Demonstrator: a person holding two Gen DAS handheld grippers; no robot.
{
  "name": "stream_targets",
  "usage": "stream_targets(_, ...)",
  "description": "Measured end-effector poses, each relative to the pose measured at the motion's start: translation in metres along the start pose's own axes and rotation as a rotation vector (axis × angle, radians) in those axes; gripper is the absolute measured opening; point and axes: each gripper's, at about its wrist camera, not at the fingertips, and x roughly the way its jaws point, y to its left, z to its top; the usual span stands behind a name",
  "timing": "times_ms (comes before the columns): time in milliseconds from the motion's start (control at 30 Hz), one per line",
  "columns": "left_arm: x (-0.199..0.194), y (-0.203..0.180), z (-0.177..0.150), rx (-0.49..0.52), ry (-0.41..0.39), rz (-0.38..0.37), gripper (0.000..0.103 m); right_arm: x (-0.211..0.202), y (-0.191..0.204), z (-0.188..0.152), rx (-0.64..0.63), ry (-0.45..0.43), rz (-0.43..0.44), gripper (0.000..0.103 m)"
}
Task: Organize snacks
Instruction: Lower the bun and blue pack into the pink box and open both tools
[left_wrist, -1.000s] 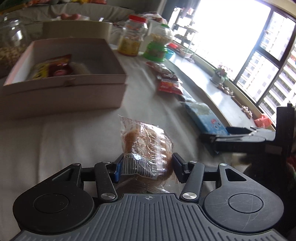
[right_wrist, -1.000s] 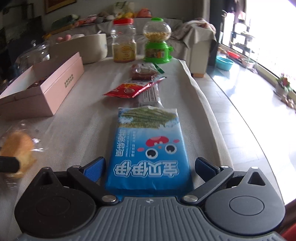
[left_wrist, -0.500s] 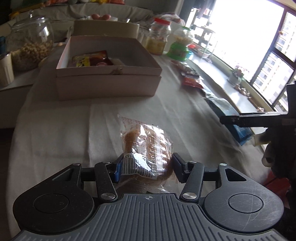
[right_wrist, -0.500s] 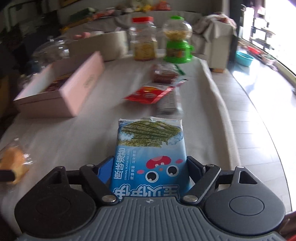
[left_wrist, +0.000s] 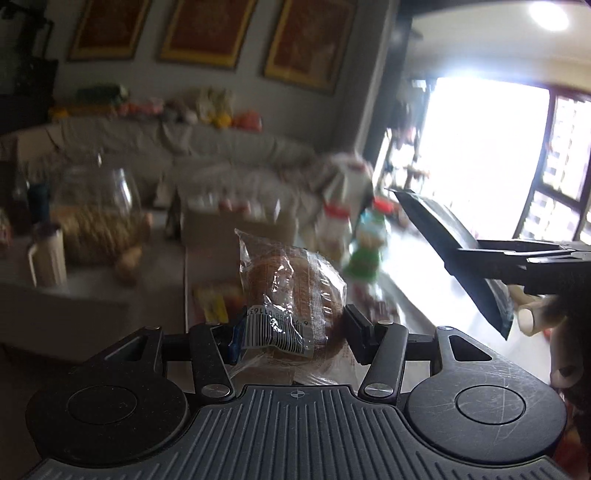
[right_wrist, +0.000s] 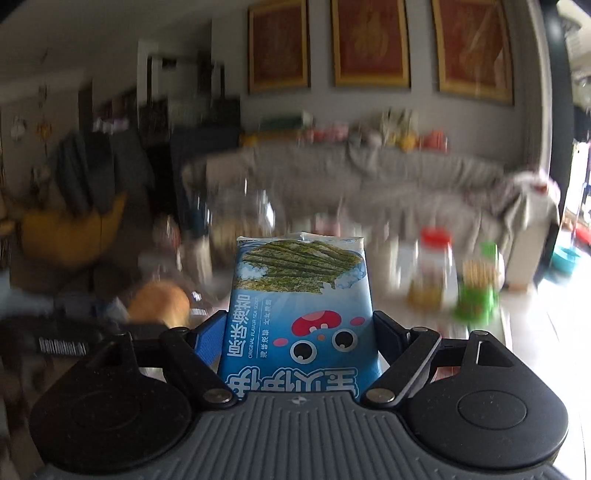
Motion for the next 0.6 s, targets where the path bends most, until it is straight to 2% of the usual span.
stream_targets(67,0.01,0.005,0.021,-0.028,-0.034,-0.005,0.058,0.011,0.002,0.032,0.015,-0.038,-0.023,0.083)
stream_targets(167,0.039,0.02,0.034,-0.094,-0.016,-0.018,0.058,0.033,0.007,0.063,0.003,-0.078,-0.099,0.083)
stream_targets(300,0.098,0.042,0.021,-0.18,0.066,-0.034,0.058,0.064,0.005,0.073,0.015,-0.026,-0.139,0.083)
stream_targets(433,0.167,0.062,-0.006,-0.254,0.199,-0.14,0.059,0.09,-0.003,0.065,-0.009,0.014,-0.181,0.083)
stream_targets(500,0.201,0.064,-0.017,-0.214,0.281,-0.138,0.059,0.106,-0.009,0.057,-0.023,0.038,-0.204,0.083)
stream_targets(600,0.235,0.059,-0.032,-0.016,0.357,0.005,0.058,0.133,-0.022,0.041,-0.009,0.109,-0.205,0.083)
